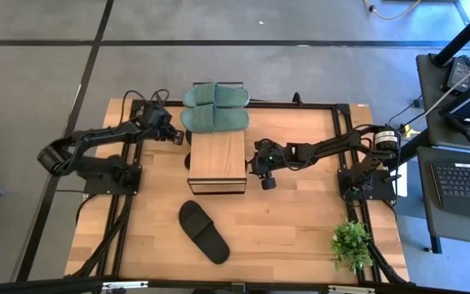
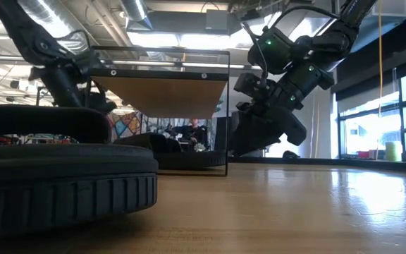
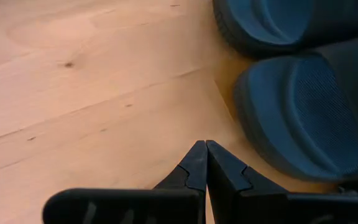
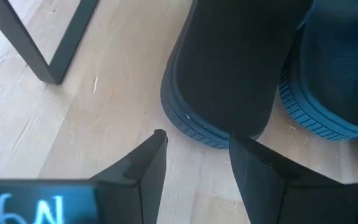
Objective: Pick and place slides into the shelf
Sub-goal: Put the black slide under the shelf
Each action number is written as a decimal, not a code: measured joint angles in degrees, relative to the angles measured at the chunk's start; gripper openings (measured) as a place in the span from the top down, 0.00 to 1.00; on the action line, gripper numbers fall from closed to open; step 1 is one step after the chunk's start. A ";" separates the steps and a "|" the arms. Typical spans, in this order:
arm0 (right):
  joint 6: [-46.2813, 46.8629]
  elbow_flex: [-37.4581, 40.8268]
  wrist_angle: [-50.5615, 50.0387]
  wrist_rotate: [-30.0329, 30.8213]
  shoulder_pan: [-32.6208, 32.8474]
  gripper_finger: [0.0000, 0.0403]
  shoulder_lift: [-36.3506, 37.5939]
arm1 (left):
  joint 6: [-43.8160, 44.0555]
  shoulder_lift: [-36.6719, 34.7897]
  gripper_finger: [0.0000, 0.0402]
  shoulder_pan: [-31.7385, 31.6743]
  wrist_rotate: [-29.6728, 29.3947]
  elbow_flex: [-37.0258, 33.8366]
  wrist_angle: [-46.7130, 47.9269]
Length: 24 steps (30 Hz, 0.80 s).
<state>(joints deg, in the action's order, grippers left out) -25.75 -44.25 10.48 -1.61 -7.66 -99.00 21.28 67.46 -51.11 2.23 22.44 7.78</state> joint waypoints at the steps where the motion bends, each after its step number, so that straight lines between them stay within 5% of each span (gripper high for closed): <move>1: 0.01 0.00 -0.02 -0.02 0.00 0.57 0.00 | 0.48 1.15 1.00 0.01 0.01 0.01 -0.92; 24: 0.02 0.00 -0.36 -0.01 0.00 0.57 0.02 | 5.76 13.03 1.00 3.79 1.82 0.01 -13.54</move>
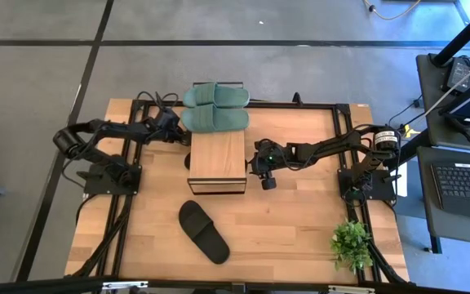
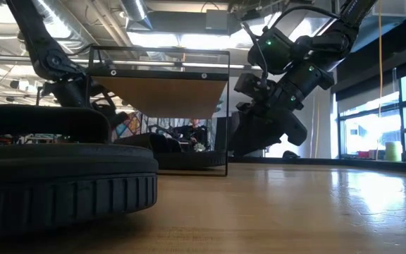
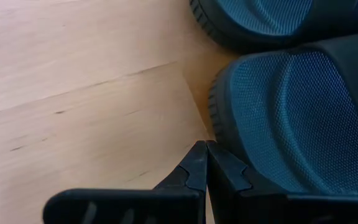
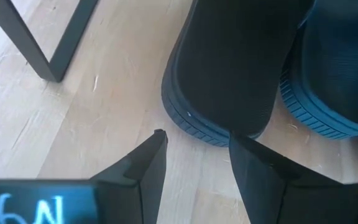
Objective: Pick and place slides into the shelf
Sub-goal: Put the black slide under the shelf
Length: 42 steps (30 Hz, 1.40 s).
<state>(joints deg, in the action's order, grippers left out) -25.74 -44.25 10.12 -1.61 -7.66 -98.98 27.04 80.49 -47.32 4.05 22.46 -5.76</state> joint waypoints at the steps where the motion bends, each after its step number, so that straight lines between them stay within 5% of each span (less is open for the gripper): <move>1: 0.00 0.00 -0.06 0.01 0.00 0.57 0.00 | 0.41 0.33 1.00 0.32 -0.12 0.00 -0.50; 23: 0.01 0.00 -0.53 0.01 0.00 0.57 0.02 | 2.94 1.70 1.00 4.57 0.37 0.04 -3.99; 42: 0.55 0.00 -1.65 0.70 0.00 0.57 0.02 | 0.84 -1.31 1.00 1.34 -0.04 0.04 2.48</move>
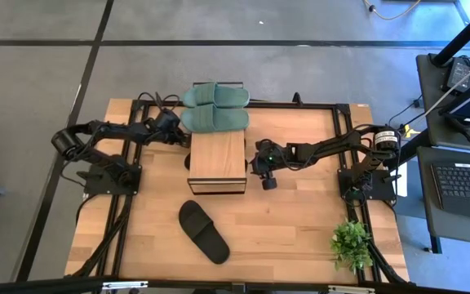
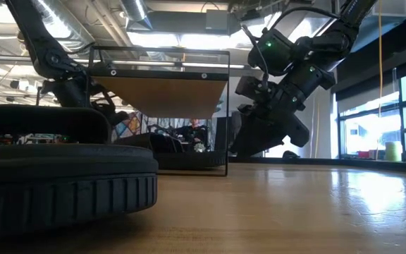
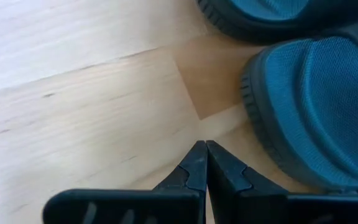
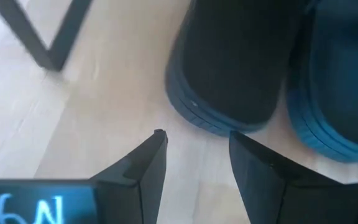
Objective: Pick and place slides into the shelf
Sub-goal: Put the black slide under the shelf
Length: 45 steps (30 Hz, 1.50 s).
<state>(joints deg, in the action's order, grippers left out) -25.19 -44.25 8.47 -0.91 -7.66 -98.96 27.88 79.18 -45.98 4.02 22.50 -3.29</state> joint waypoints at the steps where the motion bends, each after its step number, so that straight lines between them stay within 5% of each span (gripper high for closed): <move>1: 0.88 0.00 -0.02 0.77 0.00 0.57 0.02 | -0.26 -0.60 1.00 -0.02 0.03 -0.08 0.56; 17: 14.91 0.04 -6.33 2.80 4.89 0.57 5.86 | -4.36 -20.04 1.00 3.65 -0.61 -0.06 13.64; 27: 26.79 0.04 -4.91 2.80 11.48 0.57 6.03 | -4.02 -35.42 1.00 9.46 -4.97 -0.06 31.69; 34: 29.50 0.04 1.86 2.80 15.41 0.57 6.03 | -2.56 -47.22 1.00 16.76 -4.99 -0.06 38.17; 45: 31.05 0.04 6.43 4.30 18.05 0.57 6.03 | -2.80 -63.29 1.00 34.07 -3.60 -0.04 32.21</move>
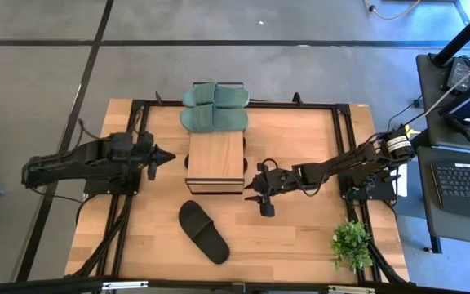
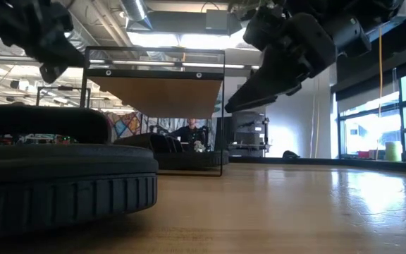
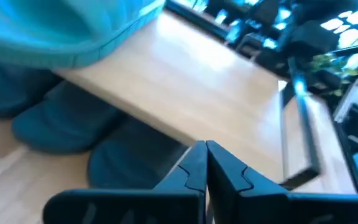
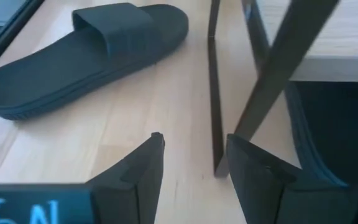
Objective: Pick and place slides into the shelf
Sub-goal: Put the black slide under the shelf
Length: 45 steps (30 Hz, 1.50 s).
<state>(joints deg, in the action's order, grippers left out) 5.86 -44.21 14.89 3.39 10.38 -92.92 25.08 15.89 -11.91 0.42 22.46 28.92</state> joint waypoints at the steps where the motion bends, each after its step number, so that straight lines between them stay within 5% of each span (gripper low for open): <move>1: -0.02 0.00 0.00 0.40 0.01 0.57 0.00 | 0.01 -0.92 1.00 1.21 -1.13 0.00 -0.10; 11: -0.69 0.00 0.17 0.60 0.35 0.57 0.00 | -0.94 -4.04 1.00 8.60 -2.31 0.00 -1.82; 16: -4.75 -0.71 2.00 0.62 2.51 0.57 -0.02 | -7.18 -3.88 1.00 13.04 6.53 0.00 -8.95; 20: -7.09 -4.79 -0.49 3.03 5.14 0.57 -0.02 | -11.21 -3.34 1.00 17.51 13.43 0.00 -13.85; 29: -12.83 -18.22 -9.78 10.93 12.21 0.57 -1.79 | -16.63 5.10 1.00 28.50 14.06 0.00 -16.33; 45: -9.32 -29.82 -12.27 11.19 18.70 0.57 -15.34 | -13.90 31.82 1.00 50.49 -3.98 0.00 -25.50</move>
<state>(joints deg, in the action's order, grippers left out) -3.46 -74.03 2.62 14.58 29.09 -108.26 11.19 47.72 38.58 -3.56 22.46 3.41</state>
